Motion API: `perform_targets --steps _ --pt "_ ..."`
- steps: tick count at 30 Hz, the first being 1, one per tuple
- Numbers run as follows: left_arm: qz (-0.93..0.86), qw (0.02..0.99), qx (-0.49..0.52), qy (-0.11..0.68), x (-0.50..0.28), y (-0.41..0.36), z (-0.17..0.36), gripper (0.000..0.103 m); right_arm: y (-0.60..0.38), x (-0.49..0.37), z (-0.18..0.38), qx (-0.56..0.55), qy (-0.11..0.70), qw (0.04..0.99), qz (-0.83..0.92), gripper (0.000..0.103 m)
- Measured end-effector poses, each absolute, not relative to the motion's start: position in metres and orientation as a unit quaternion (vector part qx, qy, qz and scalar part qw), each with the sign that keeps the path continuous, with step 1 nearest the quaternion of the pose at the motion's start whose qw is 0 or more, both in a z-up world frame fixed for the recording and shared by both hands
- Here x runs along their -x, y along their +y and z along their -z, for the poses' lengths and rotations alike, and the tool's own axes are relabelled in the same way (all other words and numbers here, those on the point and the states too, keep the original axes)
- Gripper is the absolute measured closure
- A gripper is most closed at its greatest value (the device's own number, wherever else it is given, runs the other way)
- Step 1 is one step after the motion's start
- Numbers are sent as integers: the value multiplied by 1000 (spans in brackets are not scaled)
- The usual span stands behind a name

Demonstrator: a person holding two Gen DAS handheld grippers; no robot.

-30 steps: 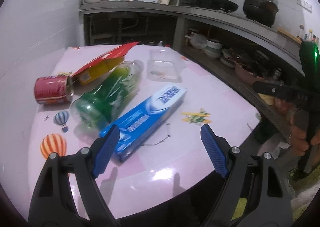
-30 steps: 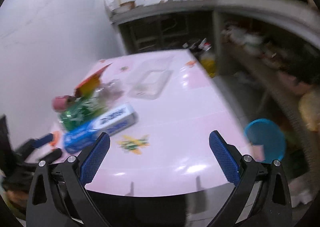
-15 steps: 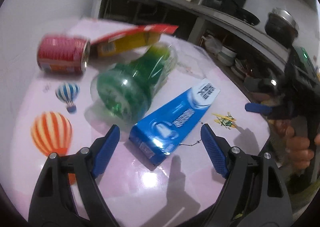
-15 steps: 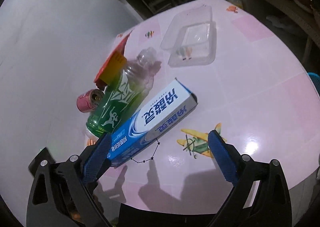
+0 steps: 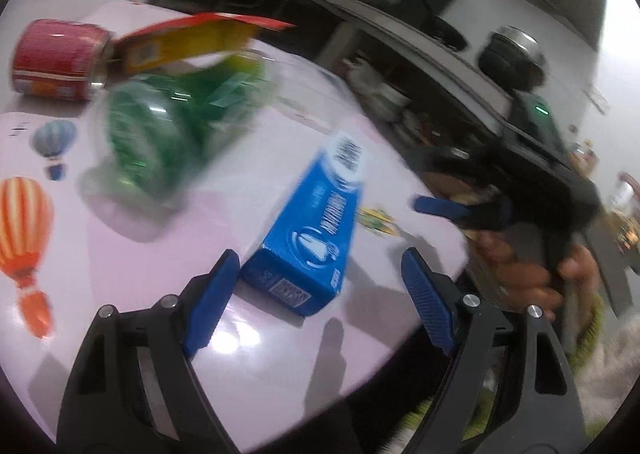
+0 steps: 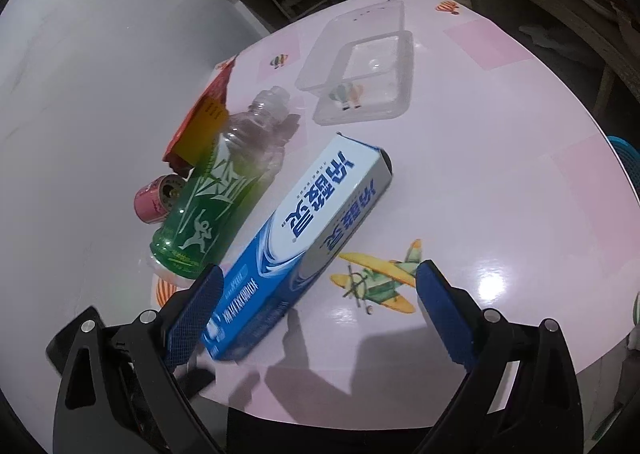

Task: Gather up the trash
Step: 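Close the right tool on the blue-and-white toothpaste box, then lift the toothpaste box with the right tool while the left closes on the clear container rim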

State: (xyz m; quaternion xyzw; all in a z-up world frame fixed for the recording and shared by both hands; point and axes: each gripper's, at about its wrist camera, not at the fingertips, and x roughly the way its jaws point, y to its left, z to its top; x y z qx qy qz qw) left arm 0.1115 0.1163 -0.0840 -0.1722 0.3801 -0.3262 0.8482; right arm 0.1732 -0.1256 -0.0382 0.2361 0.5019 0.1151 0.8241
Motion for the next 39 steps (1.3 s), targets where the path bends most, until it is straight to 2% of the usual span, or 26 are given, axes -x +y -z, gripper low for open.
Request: perform_targets --steps 13,16,18,20,21,35,39 --pt "436 794 135 401 -89 44 95 24 -130 -202 50 -195 533 816 -107 9" --pt "434 796 127 402 -85 46 95 24 -118 -211 56 -164 547 813 -111 16" --pt "430 798 128 403 -83 48 95 24 -112 -214 60 -147 554 813 -103 29" --pt "422 802 127 402 -81 54 94 24 -111 -215 64 -146 556 811 -106 35" --pt "418 805 126 402 -81 56 94 24 -112 -214 64 -145 554 813 -106 44" --pt "370 833 140 387 -120 64 63 24 -176 -192 62 -177 530 827 -53 47" --pt "350 854 120 365 -144 52 44 29 -200 -188 61 -190 519 833 -35 47"
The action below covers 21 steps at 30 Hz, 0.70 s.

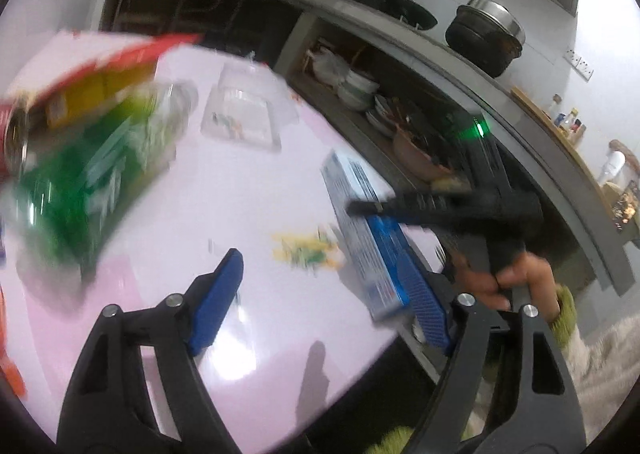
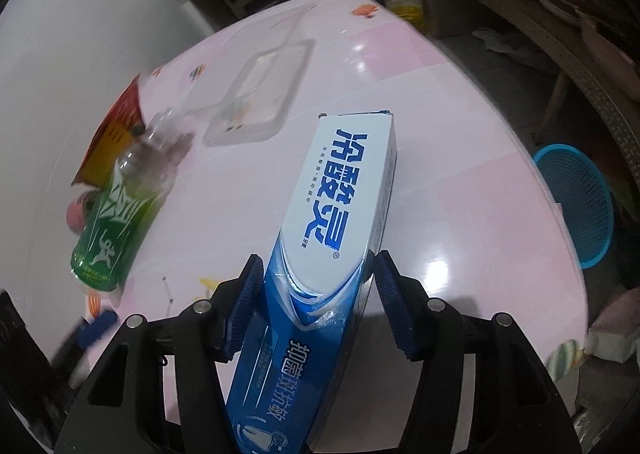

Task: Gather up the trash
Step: 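Lift the toothpaste box with the right tool while the left closes on the clear container rim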

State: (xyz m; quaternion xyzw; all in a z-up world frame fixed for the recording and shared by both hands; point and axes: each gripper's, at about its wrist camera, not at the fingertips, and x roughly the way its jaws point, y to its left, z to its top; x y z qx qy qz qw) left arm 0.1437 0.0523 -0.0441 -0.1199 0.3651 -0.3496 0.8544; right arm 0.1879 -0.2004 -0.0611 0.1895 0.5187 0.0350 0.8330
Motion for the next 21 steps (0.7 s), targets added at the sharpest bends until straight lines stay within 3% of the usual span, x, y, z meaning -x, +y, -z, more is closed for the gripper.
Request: perform_targets --steps 7,13,17,21 --pt "306 895 -7 324 -198 -6 14 37 -225 -180 61 -203 503 839 -33 47" --pt "271 896 -146 321 -250 -73 24 40 -238 -176 65 -220 494 840 -41 47" --pt "235 879 -245 334 -277 -107 47 49 -240 -174 66 -224 490 841 -48 47" --pt "215 869 -272 354 -289 -117 58 67 -243 -171 67 -227 485 843 -55 47"
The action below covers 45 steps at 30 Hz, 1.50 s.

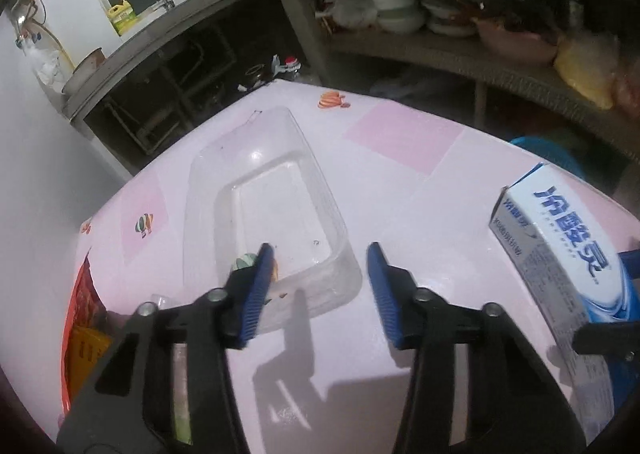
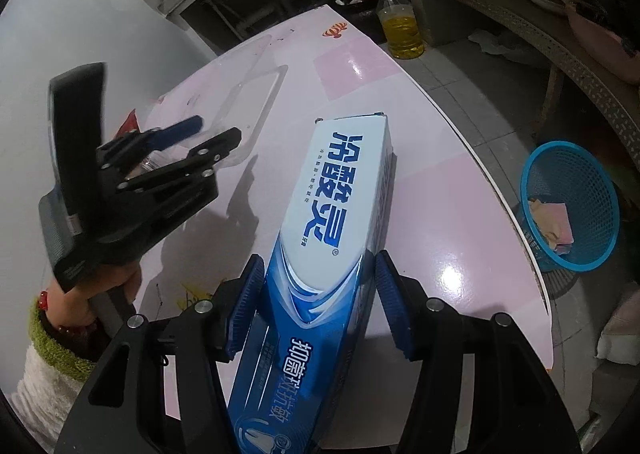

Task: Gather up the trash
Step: 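Lift the toothpaste box with the right tool while the left closes on the clear container rim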

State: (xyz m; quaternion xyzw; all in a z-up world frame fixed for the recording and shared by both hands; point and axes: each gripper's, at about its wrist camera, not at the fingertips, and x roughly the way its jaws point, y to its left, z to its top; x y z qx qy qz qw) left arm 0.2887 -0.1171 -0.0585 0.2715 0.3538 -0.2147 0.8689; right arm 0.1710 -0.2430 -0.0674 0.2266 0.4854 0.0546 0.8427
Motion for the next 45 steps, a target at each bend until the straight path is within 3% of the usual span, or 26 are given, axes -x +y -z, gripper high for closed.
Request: perform_targets --steps 6,22,23,27,30,38,40,42,45 --pt "230 850 -279 382 -270 -121 51 90 -248 -169 68 -233 482 842 -62 47" --pt "372 797 -105 463 -119 -68 26 92 -248 -159 66 -236 485 839 -71 48" --pt "376 798 -95 461 -114 -63 25 89 -248 -159 66 -236 486 839 -72 48" --pt "375 823 -55 424 -92 -34 12 65 -247 -159 66 -231 488 839 -73 48" --pt "336 849 -38 406 -100 -17 9 61 -245 -159 66 -227 489 839 -73 48" --pt "202 868 47 451 -173 6 40 62 -238 -157 67 -218 491 840 -72 48" --pt "202 864 55 458 -182 -1 48 65 -238 -157 67 -219 491 840 -72 48" --pt "199 861 46 467 -189 -9 55 86 -238 -157 67 -218 490 841 -72 48" --pt "195 864 30 462 -185 -16 55 93 -237 -156 67 -213 490 842 -72 48"
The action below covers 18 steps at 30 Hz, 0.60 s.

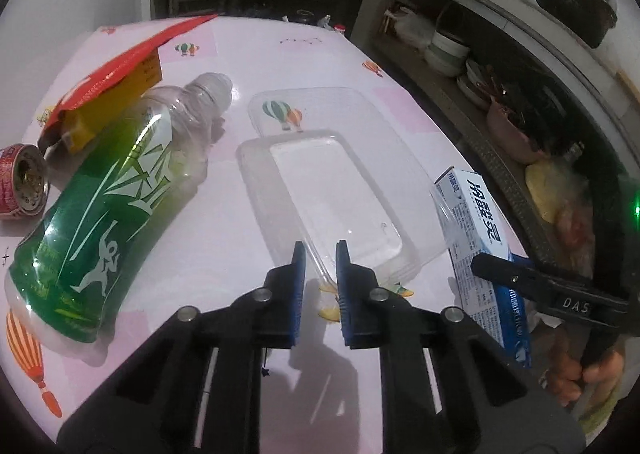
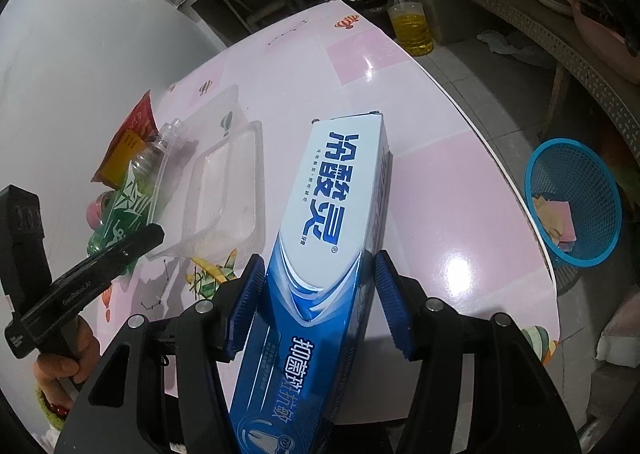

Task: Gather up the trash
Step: 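Lift the toothpaste box with the right tool while the left closes on the clear container rim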

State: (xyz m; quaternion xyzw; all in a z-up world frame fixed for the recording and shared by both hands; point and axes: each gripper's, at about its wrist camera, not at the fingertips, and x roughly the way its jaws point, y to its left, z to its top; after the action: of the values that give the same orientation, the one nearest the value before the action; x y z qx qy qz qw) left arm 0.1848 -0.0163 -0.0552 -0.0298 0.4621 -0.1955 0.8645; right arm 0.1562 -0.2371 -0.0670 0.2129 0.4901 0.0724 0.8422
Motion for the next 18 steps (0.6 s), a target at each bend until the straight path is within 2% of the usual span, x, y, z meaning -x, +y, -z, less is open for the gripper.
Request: perform_targets --steps 3,11,13,15,18 --pt "192 866 25 461 -172 -13 51 100 -236 -156 67 -209 491 842 -75 48" --pt "224 830 66 506 -125 18 59 98 -235 -152 66 -208 496 838 -88 48" --pt "246 816 87 516 -119 17 59 95 -232 -152 66 -206 497 837 -95 48" --pt "267 809 103 513 -117 17 56 81 -228 -154 66 -198 499 838 -100 49" --pt "279 807 121 506 -123 18 54 74 -223 -156 65 -191 501 837 -106 49"
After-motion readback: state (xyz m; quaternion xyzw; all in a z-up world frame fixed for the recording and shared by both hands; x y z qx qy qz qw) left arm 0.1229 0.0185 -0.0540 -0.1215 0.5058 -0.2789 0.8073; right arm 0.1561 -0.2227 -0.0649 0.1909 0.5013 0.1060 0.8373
